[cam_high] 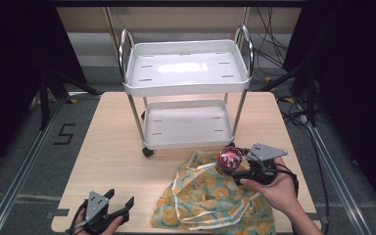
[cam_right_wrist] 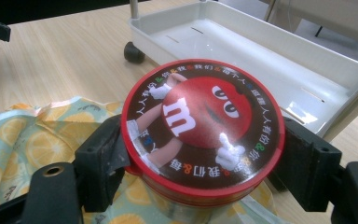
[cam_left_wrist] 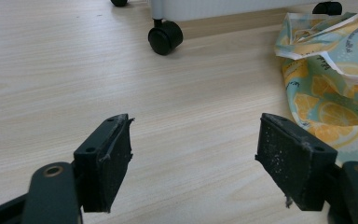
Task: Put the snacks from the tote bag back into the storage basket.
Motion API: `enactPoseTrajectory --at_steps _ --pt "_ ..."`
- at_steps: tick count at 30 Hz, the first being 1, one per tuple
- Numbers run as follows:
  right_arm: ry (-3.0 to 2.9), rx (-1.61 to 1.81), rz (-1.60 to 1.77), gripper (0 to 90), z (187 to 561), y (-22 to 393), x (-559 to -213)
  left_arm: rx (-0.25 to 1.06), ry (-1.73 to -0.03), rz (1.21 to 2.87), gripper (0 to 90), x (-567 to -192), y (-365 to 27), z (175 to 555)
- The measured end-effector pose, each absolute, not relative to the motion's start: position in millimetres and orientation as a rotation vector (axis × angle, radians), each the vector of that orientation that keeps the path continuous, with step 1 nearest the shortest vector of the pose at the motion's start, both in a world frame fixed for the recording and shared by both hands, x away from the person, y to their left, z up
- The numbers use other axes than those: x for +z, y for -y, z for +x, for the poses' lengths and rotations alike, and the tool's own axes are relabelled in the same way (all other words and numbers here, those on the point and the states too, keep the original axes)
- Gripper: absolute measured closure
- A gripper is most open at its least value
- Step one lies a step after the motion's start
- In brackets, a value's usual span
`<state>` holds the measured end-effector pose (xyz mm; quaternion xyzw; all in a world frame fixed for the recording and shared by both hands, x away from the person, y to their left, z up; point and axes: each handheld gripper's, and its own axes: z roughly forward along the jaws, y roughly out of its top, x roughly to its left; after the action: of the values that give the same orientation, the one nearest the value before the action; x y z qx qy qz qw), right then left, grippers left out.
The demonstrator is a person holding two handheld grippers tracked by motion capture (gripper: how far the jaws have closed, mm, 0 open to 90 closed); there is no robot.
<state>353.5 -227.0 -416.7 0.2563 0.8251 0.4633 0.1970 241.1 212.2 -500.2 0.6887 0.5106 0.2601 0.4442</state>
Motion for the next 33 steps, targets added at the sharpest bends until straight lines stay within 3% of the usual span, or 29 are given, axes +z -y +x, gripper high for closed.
enactPoseTrajectory --at_steps 33 --pt "-2.267 1.306 0.714 26.0 361.0 222.1 -411.2 0.639 -1.256 1.708 25.7 -500.5 -213.1 241.5"
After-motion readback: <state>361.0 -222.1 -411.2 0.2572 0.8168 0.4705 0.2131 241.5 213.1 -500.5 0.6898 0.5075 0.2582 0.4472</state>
